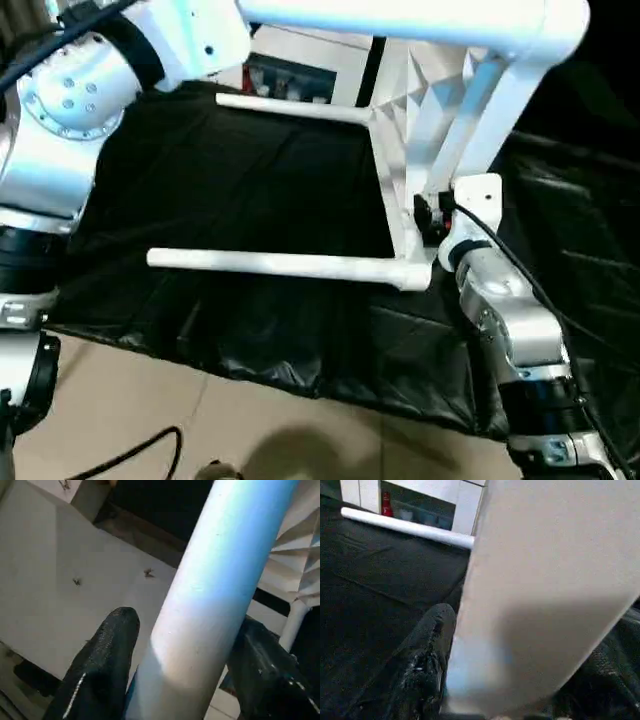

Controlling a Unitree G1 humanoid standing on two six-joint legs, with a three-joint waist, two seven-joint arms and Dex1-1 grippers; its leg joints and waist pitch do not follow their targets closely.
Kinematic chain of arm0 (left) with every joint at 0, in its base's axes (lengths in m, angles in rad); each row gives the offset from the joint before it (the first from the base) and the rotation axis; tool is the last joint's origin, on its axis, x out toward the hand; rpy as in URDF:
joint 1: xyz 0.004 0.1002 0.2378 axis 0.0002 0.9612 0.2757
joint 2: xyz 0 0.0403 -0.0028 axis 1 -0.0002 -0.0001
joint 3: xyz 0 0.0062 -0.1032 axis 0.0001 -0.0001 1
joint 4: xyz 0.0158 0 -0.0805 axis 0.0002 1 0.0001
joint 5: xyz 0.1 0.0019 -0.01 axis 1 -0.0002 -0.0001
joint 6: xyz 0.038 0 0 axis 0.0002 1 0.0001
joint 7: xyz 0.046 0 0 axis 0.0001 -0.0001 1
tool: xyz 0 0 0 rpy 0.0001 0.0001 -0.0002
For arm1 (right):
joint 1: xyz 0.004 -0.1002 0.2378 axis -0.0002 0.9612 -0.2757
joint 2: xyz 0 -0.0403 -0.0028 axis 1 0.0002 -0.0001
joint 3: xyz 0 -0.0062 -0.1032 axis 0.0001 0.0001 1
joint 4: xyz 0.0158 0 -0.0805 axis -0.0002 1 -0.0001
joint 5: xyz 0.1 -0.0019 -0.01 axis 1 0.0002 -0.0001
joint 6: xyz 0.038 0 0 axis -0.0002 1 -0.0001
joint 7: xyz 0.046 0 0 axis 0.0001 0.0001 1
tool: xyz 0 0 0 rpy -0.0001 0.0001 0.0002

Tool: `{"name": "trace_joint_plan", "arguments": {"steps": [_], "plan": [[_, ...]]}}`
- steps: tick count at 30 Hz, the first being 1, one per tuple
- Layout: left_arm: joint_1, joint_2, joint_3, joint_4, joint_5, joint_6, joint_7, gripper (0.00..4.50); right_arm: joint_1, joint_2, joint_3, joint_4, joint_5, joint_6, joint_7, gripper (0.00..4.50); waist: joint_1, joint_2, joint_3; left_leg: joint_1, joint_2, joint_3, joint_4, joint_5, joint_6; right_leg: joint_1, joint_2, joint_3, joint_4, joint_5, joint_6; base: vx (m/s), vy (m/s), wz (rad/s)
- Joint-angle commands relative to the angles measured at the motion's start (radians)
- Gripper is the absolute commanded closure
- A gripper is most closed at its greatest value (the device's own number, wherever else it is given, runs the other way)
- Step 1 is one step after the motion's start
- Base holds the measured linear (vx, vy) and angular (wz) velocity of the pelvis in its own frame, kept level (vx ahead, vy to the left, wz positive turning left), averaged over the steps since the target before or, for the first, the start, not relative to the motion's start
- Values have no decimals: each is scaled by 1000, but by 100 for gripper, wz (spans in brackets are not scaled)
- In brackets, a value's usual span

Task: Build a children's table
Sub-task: Flip table

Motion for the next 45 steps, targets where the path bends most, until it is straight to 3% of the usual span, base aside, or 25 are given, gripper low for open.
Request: {"name": "trace_joint_plan", "arguments": {"steps": [1,2,5,11,21,23,27,29,31,36,37,38,39,40,42,43,45], "plan": [[-13,-30,-42,29,-12,-21,-25,203,-16,9,23,42,-6,-34,24,172,-1,49,-55,32,55,-42,-86,-364,-142,15,-89,52,-87,-252,-110,0,0,0],[-16,-30,-38,48,-9,-27,-41,208,-27,9,16,78,-15,-89,29,172,-2,48,-58,35,54,-40,-83,-378,-139,13,-90,52,-91,-254,-114,0,0,0],[-17,-28,-37,53,-2,-26,-42,215,-30,13,11,91,-14,-115,30,172,2,54,-57,31,54,-41,-84,-363,-127,18,-92,54,-90,-262,-123,0,0,0],[-15,-31,-20,68,3,-9,-25,233,-32,16,7,113,-11,-168,42,220,5,67,-61,26,55,-38,-84,-308,-111,22,-89,53,-83,-210,-137,0,0,0],[-33,-48,44,99,-30,23,-13,240,-71,1,-16,199,-22,-276,60,244,4,67,-61,23,53,-33,-81,-279,-96,25,-90,53,-83,-206,-139,0,0,0],[-32,-59,64,95,-46,34,1,241,-81,-6,-24,199,-20,-284,64,245,5,66,-64,20,52,-30,-77,-244,-85,28,-89,54,-80,-175,-142,0,0,0],[-34,-108,154,95,-124,72,58,241,-177,-98,-55,233,-42,-332,97,246,5,61,-67,12,48,-25,-69,-176,-67,36,-86,53,-71,-104,-156,0,0,0],[-35,-122,190,90,-151,75,83,241,-226,-137,-78,255,-38,-350,109,246,6,60,-71,8,46,-21,-63,-136,-49,40,-86,52,-66,-67,-168,0,0,0],[-32,-133,213,82,-173,85,96,241,-255,-160,-91,262,-33,-355,120,246,8,63,-72,-2,42,-18,-57,-64,-11,42,-81,51,-56,28,-184,0,0,0],[28,-167,320,47,-239,122,161,241,-405,-280,-125,290,-21,-387,187,263,2,58,-65,-2,41,-15,-55,-127,-2,38,-79,47,-70,-102,-180,0,0,0],[50,-171,335,32,-248,135,162,241,-427,-297,-132,285,-17,-382,198,265,2,53,-63,1,43,-14,-54,-150,1,32,-80,48,-74,-145,-171,0,0,0],[75,-175,346,16,-246,150,157,241,-447,-312,-131,283,-14,-376,214,269,2,56,-62,1,44,-15,-57,-155,-2,31,-81,47,-77,-176,-165,0,0,0],[75,-175,346,16,-246,150,157,241,-447,-312,-131,283,-14,-376,214,269,3,59,-64,3,46,-16,-56,-155,-5,29,-81,46,-75,-175,-166,0,0,0],[121,-184,359,-11,-244,167,140,241,-467,-336,-105,273,-11,-344,284,273,2,54,-63,4,47,-15,-55,-155,-3,27,-79,46,-73,-162,-167,0,0,0],[134,-187,362,-17,-241,172,136,241,-469,-343,-90,272,-12,-336,313,273,-2,54,-62,-1,49,-19,-58,-159,-2,29,-78,45,-74,-149,-164,0,0,0],[145,-187,361,-20,-239,170,132,241,-461,-344,-60,263,-28,-330,342,273,-3,41,-65,3,49,-17,-57,-155,2,28,-76,45,-73,-132,-162,0,0,0],[146,-188,363,-20,-243,172,132,241,-456,-339,-53,261,-27,-330,354,273,-1,42,-64,1,47,-17,-56,-141,9,29,-78,46,-71,-123,-162,0,0,0]]}}
